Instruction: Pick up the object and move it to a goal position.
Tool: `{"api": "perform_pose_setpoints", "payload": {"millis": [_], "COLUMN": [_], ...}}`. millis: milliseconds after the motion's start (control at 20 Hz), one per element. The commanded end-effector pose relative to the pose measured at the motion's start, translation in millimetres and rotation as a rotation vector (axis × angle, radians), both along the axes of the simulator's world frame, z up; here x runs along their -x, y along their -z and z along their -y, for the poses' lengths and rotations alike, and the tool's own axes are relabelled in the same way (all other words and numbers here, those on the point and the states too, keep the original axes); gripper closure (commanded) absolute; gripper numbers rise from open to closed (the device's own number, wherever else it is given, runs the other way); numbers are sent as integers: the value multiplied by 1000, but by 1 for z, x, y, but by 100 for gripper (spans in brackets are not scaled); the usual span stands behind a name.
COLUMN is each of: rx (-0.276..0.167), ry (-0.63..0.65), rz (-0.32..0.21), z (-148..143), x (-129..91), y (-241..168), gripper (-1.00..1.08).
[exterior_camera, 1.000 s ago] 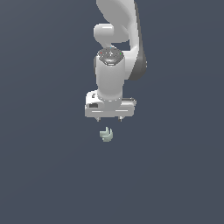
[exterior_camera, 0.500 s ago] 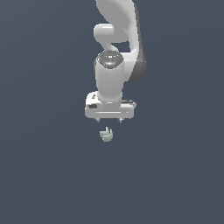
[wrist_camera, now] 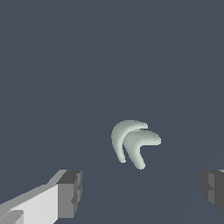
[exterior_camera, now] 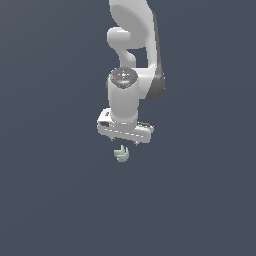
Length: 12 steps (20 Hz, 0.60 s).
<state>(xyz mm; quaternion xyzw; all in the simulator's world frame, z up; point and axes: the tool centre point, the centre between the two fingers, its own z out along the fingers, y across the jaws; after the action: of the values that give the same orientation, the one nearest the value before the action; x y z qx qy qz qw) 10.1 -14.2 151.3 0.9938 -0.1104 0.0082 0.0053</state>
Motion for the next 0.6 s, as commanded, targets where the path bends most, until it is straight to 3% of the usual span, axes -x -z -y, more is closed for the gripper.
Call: {"api": "perform_pose_setpoints", "payload": {"millis": [0, 550], "rx": [-4, -15], "ry": [73, 392], "rz": [-2, -8], "z": [1, 7], "x": [-1, -2], "y": [8, 40], "gripper": [-92, -92]}}
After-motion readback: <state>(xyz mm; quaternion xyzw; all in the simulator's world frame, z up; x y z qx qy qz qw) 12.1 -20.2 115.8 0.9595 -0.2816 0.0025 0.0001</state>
